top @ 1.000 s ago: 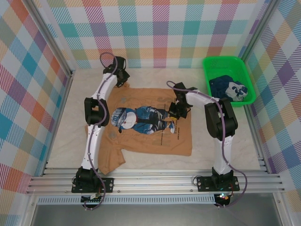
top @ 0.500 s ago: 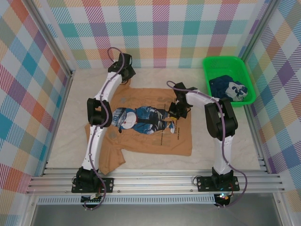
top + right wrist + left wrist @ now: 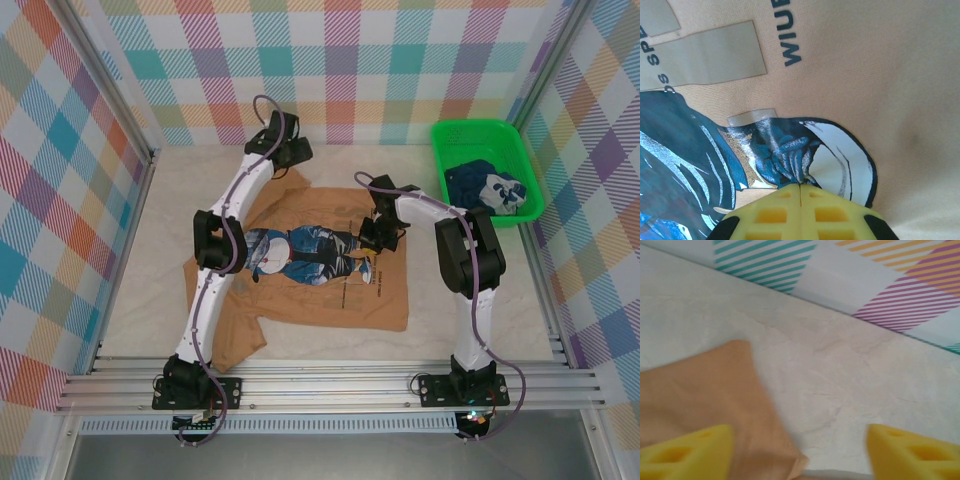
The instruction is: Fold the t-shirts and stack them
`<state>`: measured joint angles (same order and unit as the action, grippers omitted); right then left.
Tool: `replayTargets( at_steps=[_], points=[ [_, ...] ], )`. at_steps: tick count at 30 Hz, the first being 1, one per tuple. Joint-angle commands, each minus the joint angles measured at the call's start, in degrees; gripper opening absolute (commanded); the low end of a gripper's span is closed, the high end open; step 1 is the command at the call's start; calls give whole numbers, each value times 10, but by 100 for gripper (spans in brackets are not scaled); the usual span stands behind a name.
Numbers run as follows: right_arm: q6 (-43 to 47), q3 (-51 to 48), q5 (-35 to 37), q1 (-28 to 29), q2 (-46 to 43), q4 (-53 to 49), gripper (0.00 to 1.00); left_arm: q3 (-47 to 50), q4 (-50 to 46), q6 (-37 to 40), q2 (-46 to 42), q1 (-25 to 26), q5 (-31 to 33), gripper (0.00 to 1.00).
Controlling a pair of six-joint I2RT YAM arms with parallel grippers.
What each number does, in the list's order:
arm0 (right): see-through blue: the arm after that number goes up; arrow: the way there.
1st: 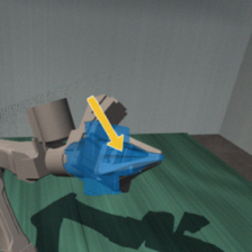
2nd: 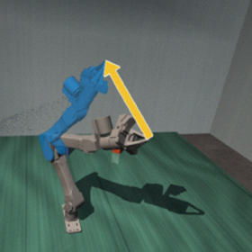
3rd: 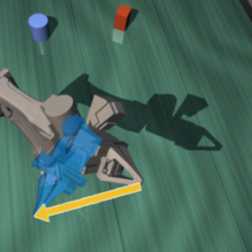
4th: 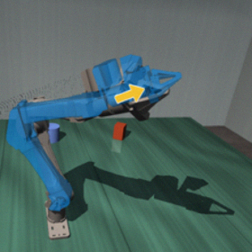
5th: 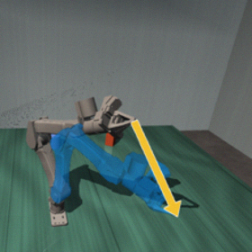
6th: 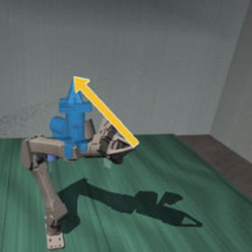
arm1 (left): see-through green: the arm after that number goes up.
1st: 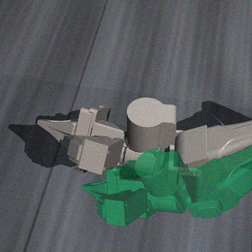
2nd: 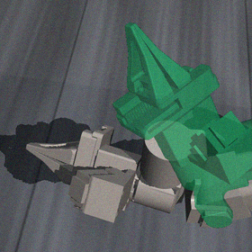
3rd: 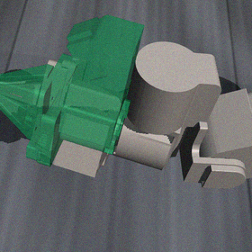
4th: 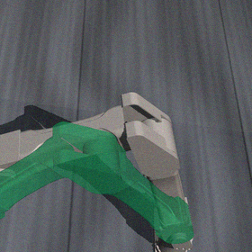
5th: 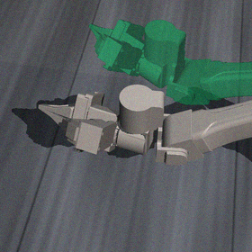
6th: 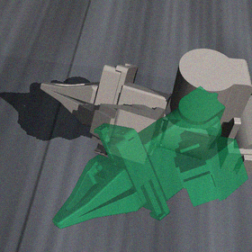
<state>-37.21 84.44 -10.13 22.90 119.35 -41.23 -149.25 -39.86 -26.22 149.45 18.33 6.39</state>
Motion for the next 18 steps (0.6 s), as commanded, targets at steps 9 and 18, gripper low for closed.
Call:
replayTargets(
  at_steps=[9,18],
  points=[
    [-5,23,78,-4,-37,-53,31,139,-52,-133,-112,-105,-32,47],
    [-7,132,40,-44,34,-59,31,48,14,-194,33,-112,-92,39]
  ],
)
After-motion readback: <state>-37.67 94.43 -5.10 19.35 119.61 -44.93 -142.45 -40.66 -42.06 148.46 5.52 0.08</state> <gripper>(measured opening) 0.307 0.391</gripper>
